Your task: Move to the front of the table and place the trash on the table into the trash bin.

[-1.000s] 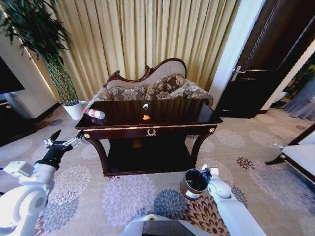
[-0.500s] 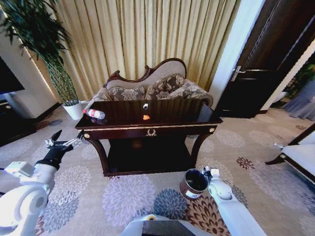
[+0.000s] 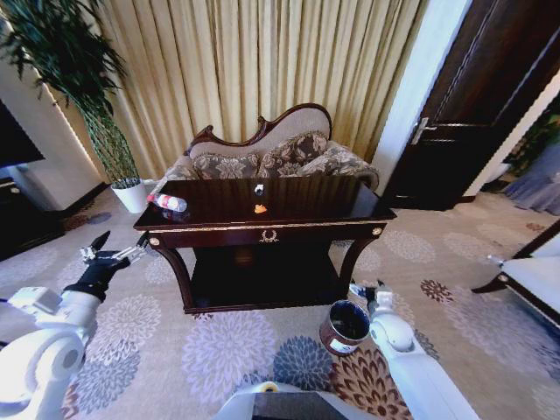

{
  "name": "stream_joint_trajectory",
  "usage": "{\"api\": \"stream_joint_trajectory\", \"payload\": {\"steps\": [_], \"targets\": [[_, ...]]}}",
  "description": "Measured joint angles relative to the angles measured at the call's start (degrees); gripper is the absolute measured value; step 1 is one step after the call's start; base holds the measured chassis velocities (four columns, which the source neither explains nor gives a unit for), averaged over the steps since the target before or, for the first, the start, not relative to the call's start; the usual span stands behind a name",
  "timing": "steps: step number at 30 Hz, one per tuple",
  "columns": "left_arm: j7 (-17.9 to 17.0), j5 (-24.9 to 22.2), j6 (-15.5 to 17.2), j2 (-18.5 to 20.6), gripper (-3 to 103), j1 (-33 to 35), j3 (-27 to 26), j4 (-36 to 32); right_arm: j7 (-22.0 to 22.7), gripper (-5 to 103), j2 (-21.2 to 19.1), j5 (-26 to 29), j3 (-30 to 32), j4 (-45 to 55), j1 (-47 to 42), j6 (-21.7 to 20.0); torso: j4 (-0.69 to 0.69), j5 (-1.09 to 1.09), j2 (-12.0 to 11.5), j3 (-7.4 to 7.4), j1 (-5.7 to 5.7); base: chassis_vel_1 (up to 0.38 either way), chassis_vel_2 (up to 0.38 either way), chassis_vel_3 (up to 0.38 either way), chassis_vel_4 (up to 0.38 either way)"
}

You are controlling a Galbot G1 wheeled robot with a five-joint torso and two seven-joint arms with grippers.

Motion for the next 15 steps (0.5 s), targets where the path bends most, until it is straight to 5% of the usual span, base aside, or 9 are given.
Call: {"api": "stream_joint_trajectory", "payload": {"steps": [5,15], "targets": [[0.32,0.14,-0.32,-0.36,100,0.1,0.05,-0.02,-0.17,100,-2.01,4.39,0.69,10.56,-0.88,1.93,-0.01,-0.01,0.0,0.0,0.0,0.0,0.0,0.0,0.0],[1.03,0.14,-1.12,-0.41,100,0.36,-0.13,-0.16,-5.01,100,-3.06,5.3,2.03,15.77,-1.54,5.37,0.0,0.0,0.0,0.0,0.0,0.0,0.0,0.0,0.0]]}}
